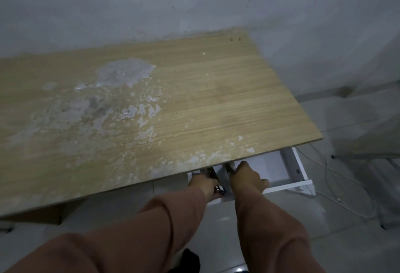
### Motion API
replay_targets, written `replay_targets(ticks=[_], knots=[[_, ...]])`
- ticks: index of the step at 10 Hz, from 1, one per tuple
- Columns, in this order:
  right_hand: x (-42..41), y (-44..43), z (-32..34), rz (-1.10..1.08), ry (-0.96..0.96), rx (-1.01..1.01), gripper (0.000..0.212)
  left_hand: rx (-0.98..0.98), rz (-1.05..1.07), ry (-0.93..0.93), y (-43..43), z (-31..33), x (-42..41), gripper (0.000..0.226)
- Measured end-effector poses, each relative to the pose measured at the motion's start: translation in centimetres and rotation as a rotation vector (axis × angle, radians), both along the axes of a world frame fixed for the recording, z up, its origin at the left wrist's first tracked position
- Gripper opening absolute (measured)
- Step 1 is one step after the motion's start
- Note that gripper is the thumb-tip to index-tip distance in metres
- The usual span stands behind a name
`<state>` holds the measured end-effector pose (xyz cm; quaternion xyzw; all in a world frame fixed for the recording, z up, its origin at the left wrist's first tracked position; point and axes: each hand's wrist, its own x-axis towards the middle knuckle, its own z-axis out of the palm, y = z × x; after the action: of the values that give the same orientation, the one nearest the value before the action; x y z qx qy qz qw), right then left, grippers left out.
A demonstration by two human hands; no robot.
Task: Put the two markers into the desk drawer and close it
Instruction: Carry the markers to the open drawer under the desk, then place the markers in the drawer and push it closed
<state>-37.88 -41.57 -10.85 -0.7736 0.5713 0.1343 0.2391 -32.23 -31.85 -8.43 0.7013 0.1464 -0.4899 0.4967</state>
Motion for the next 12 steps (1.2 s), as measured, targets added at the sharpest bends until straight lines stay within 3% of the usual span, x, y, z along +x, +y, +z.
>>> replay_targets(ticks=[1, 3, 4, 6, 7, 8, 9, 10, 11, 12], knots=[[-0.4, 0.1, -1.5, 0.110, 0.056, -0.059, 0.022, 0.117, -0.101, -0.069, -0.7, -1.0, 0.7, 0.016], [-1.3, 0.0, -1.9, 0.194, 0.010, -0.183, 0.033, 0.198, -0.371, -0.193, -2.0, -0.8, 0.5, 0.043], [-1.9, 0.6, -1.0, 0.185, 0.030, -0.146, 0.037, 0.259, -0.402, -0.249, -1.9, -0.7, 0.4, 0.038], [-3.0, 2.0, 0.0, 0.117, -0.153, -0.155, 0.036, 0.233, -0.538, -0.353, -0.8, -0.6, 0.2, 0.050], [-3.4, 3.1, 0.6, -0.038, -0.390, -0.188, 0.029, 0.217, -0.574, -0.456, 0.2, -0.2, -0.6, 0.047], [-3.6, 4.5, 1.6, -0.242, -0.562, -0.179, 0.033, 0.056, -0.566, -0.796, 1.5, 1.1, -1.1, 0.034], [-3.2, 5.5, 2.4, -0.439, -0.499, -0.146, 0.044, 0.018, -0.724, -1.209, 2.2, 2.1, 0.2, 0.041], [-2.7, 5.8, 2.9, -0.733, -0.544, 0.076, 0.063, 0.194, -0.967, -1.208, 2.5, 1.8, 2.3, 0.080], [-2.5, 5.7, 2.6, -0.922, -0.654, 0.288, 0.073, 0.310, -1.183, -1.125, 2.6, 1.0, 3.8, 0.098], [-2.1, 6.1, 2.2, -1.023, -0.845, 0.353, 0.078, 0.330, -1.258, -1.137, 2.7, 0.5, 4.2, 0.100]])
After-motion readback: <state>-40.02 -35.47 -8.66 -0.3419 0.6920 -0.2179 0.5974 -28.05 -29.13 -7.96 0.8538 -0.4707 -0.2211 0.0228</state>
